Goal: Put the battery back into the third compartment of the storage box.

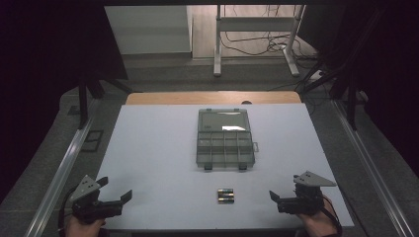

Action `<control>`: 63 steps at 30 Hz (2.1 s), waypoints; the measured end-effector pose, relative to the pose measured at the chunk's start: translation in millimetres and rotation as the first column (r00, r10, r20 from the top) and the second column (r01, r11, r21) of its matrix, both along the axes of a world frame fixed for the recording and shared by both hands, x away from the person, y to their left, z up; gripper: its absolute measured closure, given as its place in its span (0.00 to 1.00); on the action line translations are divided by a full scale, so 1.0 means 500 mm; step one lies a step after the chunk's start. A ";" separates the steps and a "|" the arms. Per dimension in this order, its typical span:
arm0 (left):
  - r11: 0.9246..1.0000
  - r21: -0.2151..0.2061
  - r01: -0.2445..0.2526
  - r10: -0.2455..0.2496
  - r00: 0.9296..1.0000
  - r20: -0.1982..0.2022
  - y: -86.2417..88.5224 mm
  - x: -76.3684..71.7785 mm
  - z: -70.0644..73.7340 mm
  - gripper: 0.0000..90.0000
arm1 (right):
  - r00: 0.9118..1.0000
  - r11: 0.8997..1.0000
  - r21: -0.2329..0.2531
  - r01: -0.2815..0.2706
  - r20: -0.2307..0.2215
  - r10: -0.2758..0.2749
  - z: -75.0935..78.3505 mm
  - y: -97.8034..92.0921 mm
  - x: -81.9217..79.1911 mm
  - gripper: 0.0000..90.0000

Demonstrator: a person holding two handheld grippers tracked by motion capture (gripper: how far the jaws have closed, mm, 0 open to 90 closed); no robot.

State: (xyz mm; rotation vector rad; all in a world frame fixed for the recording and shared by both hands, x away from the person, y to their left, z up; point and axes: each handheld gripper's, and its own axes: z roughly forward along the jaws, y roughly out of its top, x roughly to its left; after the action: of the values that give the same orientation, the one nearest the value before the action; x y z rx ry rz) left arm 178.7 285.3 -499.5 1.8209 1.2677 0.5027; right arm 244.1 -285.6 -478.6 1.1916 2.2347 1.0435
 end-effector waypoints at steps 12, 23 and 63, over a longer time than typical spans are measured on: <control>1.000 0.013 -0.003 0.004 1.000 -0.012 -0.003 0.003 0.000 0.01 | 0.999 1.000 0.002 -0.017 -0.031 0.017 -0.002 0.000 0.005 0.00; 1.000 0.013 0.002 -0.002 1.000 -0.014 -0.003 0.004 -0.001 0.02 | 0.998 1.000 -0.012 -0.014 -0.054 0.014 -0.004 0.004 0.009 0.00; 0.999 0.043 0.019 -0.018 1.000 -0.022 -0.011 0.006 -0.001 0.02 | 0.984 0.991 0.002 -0.137 -0.116 0.136 0.027 0.092 0.070 0.00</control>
State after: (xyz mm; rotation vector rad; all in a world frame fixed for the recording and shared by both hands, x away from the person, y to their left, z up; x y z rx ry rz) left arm 182.0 279.9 -500.2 1.8775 1.2623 0.5048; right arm 279.3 -239.4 -464.9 1.1371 2.4374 1.0415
